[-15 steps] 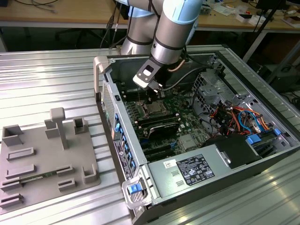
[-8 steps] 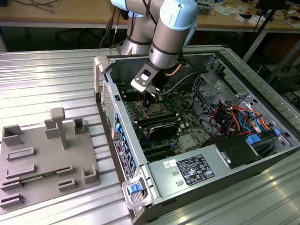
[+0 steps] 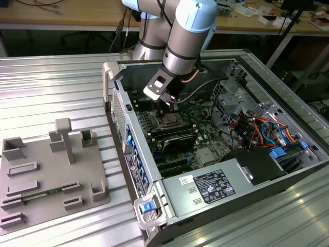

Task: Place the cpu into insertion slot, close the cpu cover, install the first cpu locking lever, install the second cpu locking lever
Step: 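Close the cpu cover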

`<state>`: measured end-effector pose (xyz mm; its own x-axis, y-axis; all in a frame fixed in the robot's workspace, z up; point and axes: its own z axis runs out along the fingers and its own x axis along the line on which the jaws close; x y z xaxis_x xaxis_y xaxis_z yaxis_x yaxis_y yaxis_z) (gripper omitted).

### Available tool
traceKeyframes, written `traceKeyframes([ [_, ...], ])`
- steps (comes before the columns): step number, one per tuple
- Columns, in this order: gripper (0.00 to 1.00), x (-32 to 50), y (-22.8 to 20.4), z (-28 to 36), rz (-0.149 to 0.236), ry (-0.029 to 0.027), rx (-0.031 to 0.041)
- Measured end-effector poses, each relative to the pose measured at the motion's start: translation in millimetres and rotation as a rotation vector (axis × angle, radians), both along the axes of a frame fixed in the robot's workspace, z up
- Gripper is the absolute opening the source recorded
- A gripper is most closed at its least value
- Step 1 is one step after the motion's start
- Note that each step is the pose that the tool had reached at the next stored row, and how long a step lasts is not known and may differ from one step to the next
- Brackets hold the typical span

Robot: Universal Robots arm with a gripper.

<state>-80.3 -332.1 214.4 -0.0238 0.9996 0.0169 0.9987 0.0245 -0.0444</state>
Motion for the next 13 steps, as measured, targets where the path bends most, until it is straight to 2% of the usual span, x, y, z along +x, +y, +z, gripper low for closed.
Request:
traceKeyframes([
  [4, 0.11, 4.5, 0.0, 1.1, 0.000, 0.0003, -0.0008],
  [8, 0.11, 16.0, 0.0, 0.8, 0.000, 0.0037, -0.0006],
  [13, 0.11, 17.7, 0.0, 0.8, 0.000, 0.0042, -0.0008],
])
